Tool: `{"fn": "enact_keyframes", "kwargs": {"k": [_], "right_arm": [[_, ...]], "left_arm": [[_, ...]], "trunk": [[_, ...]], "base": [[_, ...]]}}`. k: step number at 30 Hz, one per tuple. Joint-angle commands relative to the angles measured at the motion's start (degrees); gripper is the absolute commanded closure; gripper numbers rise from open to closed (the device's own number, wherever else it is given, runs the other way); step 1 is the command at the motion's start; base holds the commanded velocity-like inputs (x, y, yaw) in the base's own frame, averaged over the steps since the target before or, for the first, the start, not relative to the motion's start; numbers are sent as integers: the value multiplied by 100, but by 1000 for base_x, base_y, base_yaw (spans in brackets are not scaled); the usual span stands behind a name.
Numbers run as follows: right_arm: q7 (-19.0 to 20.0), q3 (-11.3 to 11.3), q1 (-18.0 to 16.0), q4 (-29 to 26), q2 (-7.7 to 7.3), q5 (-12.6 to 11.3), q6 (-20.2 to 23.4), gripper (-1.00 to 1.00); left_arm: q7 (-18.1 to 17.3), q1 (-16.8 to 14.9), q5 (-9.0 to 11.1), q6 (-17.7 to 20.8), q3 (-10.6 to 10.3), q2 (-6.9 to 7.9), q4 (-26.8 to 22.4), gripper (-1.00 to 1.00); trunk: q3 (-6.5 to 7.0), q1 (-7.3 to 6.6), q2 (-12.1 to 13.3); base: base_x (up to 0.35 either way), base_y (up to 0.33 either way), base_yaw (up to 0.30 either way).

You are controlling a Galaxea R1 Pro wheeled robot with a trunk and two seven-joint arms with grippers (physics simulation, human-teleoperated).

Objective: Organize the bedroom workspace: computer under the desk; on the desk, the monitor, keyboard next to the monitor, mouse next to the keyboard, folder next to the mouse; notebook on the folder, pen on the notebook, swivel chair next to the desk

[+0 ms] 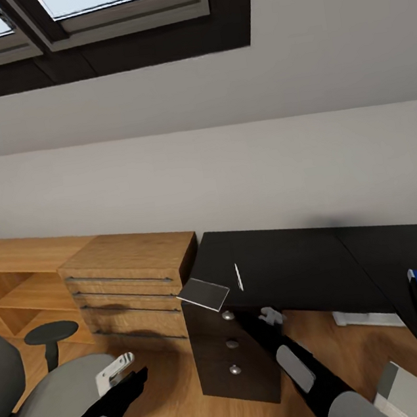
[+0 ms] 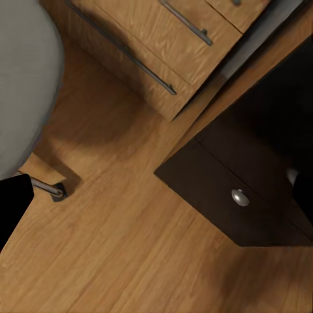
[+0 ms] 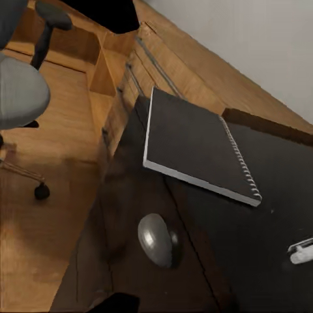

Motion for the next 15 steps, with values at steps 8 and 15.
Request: {"fn": "enact_keyframes", "kwargs": {"k": [8, 15], "right_arm": [[831, 43, -3, -91, -219, -646, 568, -100], [832, 47, -3, 103, -232, -652, 549, -100]], "left_arm": [[43, -5, 61, 12, 23, -2, 24, -100], [30, -5, 49, 26, 2, -11, 25, -100]], "trunk": [[-151, 176, -326], [-276, 330, -607]], "base": [[0, 0, 0], [0, 0, 0]]}}
